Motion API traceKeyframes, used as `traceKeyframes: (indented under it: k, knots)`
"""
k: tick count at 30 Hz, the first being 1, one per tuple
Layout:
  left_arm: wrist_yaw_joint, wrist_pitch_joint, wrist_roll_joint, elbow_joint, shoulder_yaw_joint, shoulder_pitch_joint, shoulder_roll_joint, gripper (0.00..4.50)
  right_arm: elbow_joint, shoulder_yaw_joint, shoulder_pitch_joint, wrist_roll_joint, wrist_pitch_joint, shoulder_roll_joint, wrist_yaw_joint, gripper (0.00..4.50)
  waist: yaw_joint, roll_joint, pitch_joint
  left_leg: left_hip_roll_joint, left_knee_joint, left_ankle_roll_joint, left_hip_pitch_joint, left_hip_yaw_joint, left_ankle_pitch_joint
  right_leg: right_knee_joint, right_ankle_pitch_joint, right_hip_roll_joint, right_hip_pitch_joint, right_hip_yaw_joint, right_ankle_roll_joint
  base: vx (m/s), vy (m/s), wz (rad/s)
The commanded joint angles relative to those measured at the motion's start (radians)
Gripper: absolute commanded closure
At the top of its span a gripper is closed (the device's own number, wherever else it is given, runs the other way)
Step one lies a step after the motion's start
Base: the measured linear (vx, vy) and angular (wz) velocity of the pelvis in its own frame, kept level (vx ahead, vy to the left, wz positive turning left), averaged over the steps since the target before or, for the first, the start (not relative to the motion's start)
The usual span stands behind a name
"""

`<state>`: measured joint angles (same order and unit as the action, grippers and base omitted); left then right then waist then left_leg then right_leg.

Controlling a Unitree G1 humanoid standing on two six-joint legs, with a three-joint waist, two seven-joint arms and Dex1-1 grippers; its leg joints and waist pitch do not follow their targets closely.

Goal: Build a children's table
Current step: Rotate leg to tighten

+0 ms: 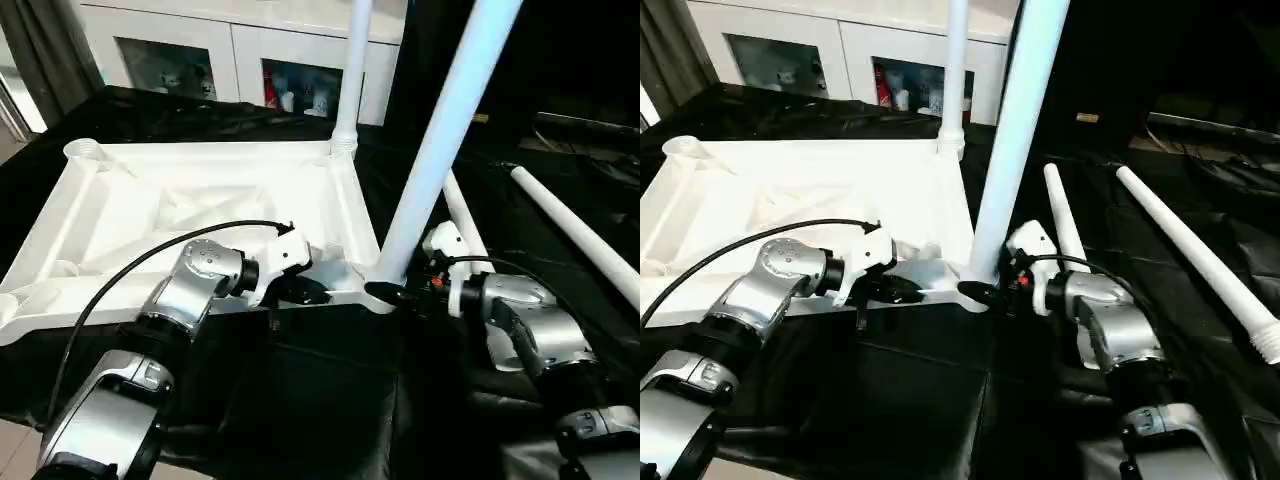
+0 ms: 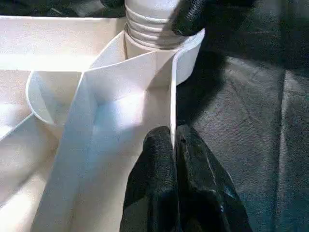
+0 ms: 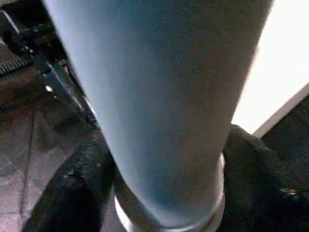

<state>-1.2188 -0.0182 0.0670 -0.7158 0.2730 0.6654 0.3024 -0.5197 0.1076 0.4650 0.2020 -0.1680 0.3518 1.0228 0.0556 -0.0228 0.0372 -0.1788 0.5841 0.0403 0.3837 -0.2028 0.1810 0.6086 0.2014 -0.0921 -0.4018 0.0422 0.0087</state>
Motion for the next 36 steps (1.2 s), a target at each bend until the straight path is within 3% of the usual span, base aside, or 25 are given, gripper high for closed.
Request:
traceKeyframes:
  k: [1,6,9,11,13,16,17,19,20,21,22,24,26,29,30,31,36]
  knots:
    - [-0.018,-0.001,-0.035,-0.002,0.005,-0.031,-0.017,4.5,0.013,-0.001,-0.001,0.009,0.002,0.001,0.009,1.51,0.0,-0.016,-0.051,-0.058,-0.065,-0.076,-0.02,0.02,0.177,-0.068,0.132,-0.058,0.042,-0.037,-0.261,0.0,0.0,0.0]
    - [0.067,-0.003,-0.011,-0.024,-0.007,-0.024,-0.036,4.5,-0.012,-0.007,-0.018,-0.017,0.003,-0.022,-0.067,1.79,0.0,-0.017,-0.052,-0.056,-0.063,-0.085,-0.019,0.019,0.159,-0.066,0.106,-0.058,0.042,-0.037,-0.263,0.0,0.0,0.0]
    - [0.125,-0.012,0.003,-0.048,-0.012,-0.009,-0.056,4.5,-0.035,-0.005,-0.03,-0.044,0.012,-0.044,-0.134,1.83,-0.003,-0.017,-0.049,-0.056,-0.067,-0.063,-0.021,0.021,0.196,-0.074,0.179,-0.059,0.039,-0.037,-0.247,0.0,0.0,0.0]
    - [0.271,-0.04,0.035,-0.106,-0.023,0.029,-0.104,4.5,-0.068,-0.017,-0.034,-0.073,0.006,-0.098,-0.272,1.84,-0.007,-0.014,-0.046,-0.055,-0.07,-0.045,-0.023,0.021,0.231,-0.081,0.227,-0.057,0.032,-0.04,-0.231,0.0,0.0,0.0]
    - [0.323,-0.052,0.044,-0.127,-0.028,0.044,-0.123,4.5,-0.083,-0.024,-0.032,-0.081,0.002,-0.119,-0.324,1.84,-0.008,-0.016,-0.045,-0.054,-0.073,-0.023,-0.026,0.024,0.259,-0.086,0.278,-0.059,0.033,-0.039,-0.217,0.0,0.0,0.0]
    - [0.471,-0.106,0.05,-0.181,-0.053,0.086,-0.181,4.5,-0.137,-0.061,-0.013,-0.089,-0.017,-0.181,-0.488,1.85,-0.011,-0.016,-0.04,-0.053,-0.076,0.001,-0.036,0.025,0.319,-0.098,0.372,-0.059,0.02,-0.041,-0.193,0.0,0.0,0.0]
    - [0.519,-0.125,0.049,-0.198,-0.062,0.103,-0.205,4.5,-0.162,-0.085,0.002,-0.084,-0.026,-0.206,-0.565,1.85,-0.01,-0.008,-0.039,-0.052,-0.076,0.009,-0.037,0.028,0.331,-0.1,0.395,-0.061,0.019,-0.041,-0.189,0.0,0.0,0.0]
    - [0.589,-0.143,0.047,-0.225,-0.073,0.132,-0.246,4.5,-0.207,-0.127,0.032,-0.073,-0.049,-0.253,-0.699,1.85,-0.011,-0.014,-0.042,-0.051,-0.079,0.013,-0.032,0.031,0.337,-0.104,0.403,-0.06,0.023,-0.039,-0.169,0.0,0.0,0.0]
    - [0.634,-0.152,0.048,-0.251,-0.078,0.159,-0.282,4.5,-0.245,-0.158,0.062,-0.057,-0.07,-0.297,-0.784,1.85,-0.013,-0.003,-0.042,-0.05,-0.08,0.016,-0.034,0.03,0.34,-0.103,0.398,-0.06,0.019,-0.042,-0.169,0.0,0.0,0.0]
    - [0.634,-0.152,0.048,-0.251,-0.078,0.159,-0.282,4.5,-0.245,-0.158,0.062,-0.057,-0.07,-0.297,-0.784,1.85,-0.018,-0.009,-0.044,-0.048,-0.081,0.025,-0.031,0.034,0.344,-0.103,0.398,-0.059,0.022,-0.039,-0.167,0.0,0.0,0.0]
    - [0.647,-0.147,0.05,-0.261,-0.079,0.17,-0.295,4.5,-0.252,-0.163,0.071,-0.054,-0.065,-0.312,-0.797,1.85,-0.015,-0.005,-0.045,-0.047,-0.081,0.024,-0.032,0.034,0.345,-0.105,0.396,-0.058,0.025,-0.038,-0.164,0.0,0.0,0.0]
    - [0.646,-0.115,0.061,-0.273,-0.068,0.184,-0.304,4.5,-0.244,-0.143,0.079,-0.074,-0.043,-0.324,-0.794,1.85,-0.014,-0.007,-0.045,-0.049,-0.082,0.011,-0.031,0.032,0.338,-0.106,0.346,-0.057,0.026,-0.038,-0.163,0.0,0.0,0.0]
    - [0.643,-0.093,0.073,-0.281,-0.055,0.189,-0.3,4.5,-0.246,-0.146,0.082,-0.078,-0.03,-0.325,-0.791,1.29,-0.012,-0.007,-0.046,-0.05,-0.082,-0.006,-0.027,0.031,0.314,-0.103,0.306,-0.059,0.03,-0.038,-0.169,0.0,0.0,0.0]
    - [0.634,-0.065,0.082,-0.283,-0.044,0.184,-0.291,4.5,-0.249,-0.143,0.084,-0.089,-0.014,-0.313,-0.796,1.14,-0.016,-0.009,-0.048,-0.05,-0.083,-0.01,-0.022,0.032,0.305,-0.098,0.282,-0.059,0.035,-0.037,-0.179,0.0,0.0,0.0]
    - [0.632,-0.052,0.085,-0.283,-0.041,0.181,-0.287,4.5,-0.248,-0.137,0.084,-0.104,0.004,-0.303,-0.805,0.88,-0.017,-0.01,-0.049,-0.051,-0.084,-0.011,-0.019,0.034,0.297,-0.096,0.274,-0.06,0.037,-0.035,-0.179,0.0,0.0,0.0]
    - [0.638,-0.02,0.09,-0.294,-0.039,0.183,-0.284,4.5,-0.236,-0.135,0.082,-0.124,0.029,-0.288,-0.826,0.75,-0.021,-0.017,-0.051,-0.051,-0.082,-0.016,-0.015,0.033,0.273,-0.093,0.246,-0.061,0.04,-0.035,-0.182,0.0,0.0,0.0]
    - [0.704,0.046,0.091,-0.321,-0.06,0.199,-0.28,4.5,-0.129,-0.16,0.044,-0.111,0.027,-0.25,-0.825,0.75,-0.017,-0.02,-0.057,-0.051,-0.069,-0.073,-0.014,0.025,0.175,-0.081,0.122,-0.059,0.04,-0.035,-0.21,0.0,0.0,0.0]
